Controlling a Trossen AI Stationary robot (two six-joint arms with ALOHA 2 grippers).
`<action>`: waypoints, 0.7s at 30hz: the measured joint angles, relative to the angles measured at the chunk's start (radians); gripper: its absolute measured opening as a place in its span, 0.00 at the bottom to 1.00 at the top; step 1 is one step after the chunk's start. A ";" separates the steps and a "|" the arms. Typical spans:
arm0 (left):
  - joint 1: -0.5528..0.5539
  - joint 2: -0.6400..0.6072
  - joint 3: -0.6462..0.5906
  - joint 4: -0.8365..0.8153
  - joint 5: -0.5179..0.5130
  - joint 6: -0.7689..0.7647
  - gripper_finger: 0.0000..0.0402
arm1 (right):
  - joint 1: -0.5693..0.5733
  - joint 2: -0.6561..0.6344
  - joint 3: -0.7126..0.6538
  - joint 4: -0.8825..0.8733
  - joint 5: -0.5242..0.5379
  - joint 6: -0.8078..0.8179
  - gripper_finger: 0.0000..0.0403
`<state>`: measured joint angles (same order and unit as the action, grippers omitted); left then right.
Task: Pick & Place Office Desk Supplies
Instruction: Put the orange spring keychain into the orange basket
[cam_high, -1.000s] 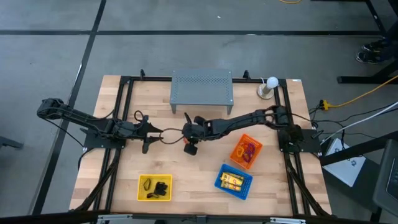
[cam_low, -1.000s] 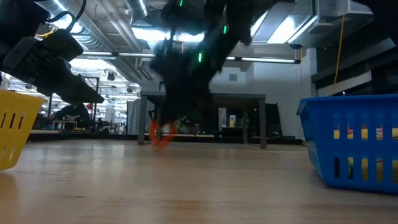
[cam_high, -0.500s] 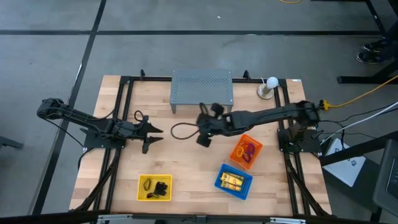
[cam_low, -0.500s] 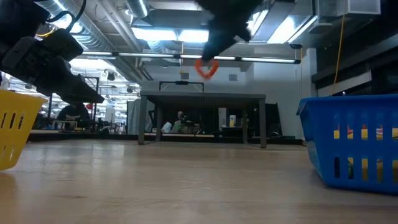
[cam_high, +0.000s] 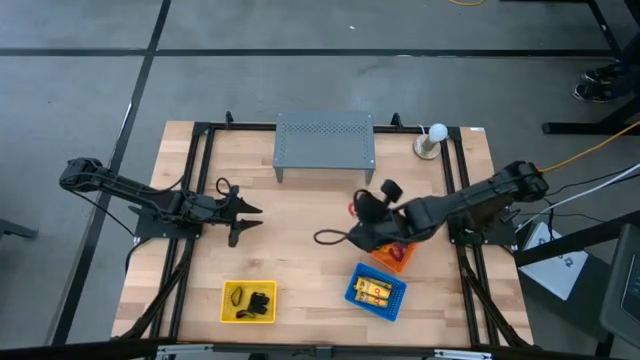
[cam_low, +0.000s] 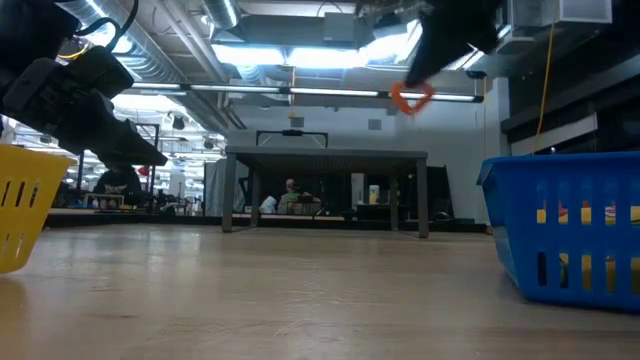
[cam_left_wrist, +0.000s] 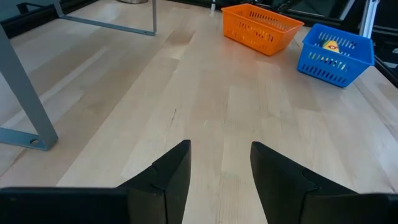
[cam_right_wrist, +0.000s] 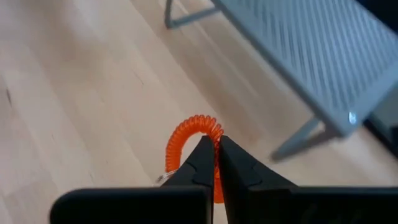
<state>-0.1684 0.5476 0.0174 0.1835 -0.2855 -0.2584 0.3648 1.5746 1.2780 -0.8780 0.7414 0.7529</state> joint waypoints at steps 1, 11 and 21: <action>0.000 0.000 0.000 0.000 0.000 0.000 0.40 | 0.006 -0.010 -0.029 0.001 0.000 0.033 0.01; 0.000 0.000 0.000 -0.001 -0.003 -0.008 0.40 | 0.087 -0.110 -0.229 -0.013 0.000 0.329 0.01; 0.000 0.000 0.000 -0.004 -0.004 -0.007 0.40 | 0.190 -0.142 -0.249 -0.283 -0.040 0.678 0.01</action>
<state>-0.1684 0.5479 0.0174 0.1791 -0.2897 -0.2657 0.5545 1.4326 1.0287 -1.1613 0.7014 1.4305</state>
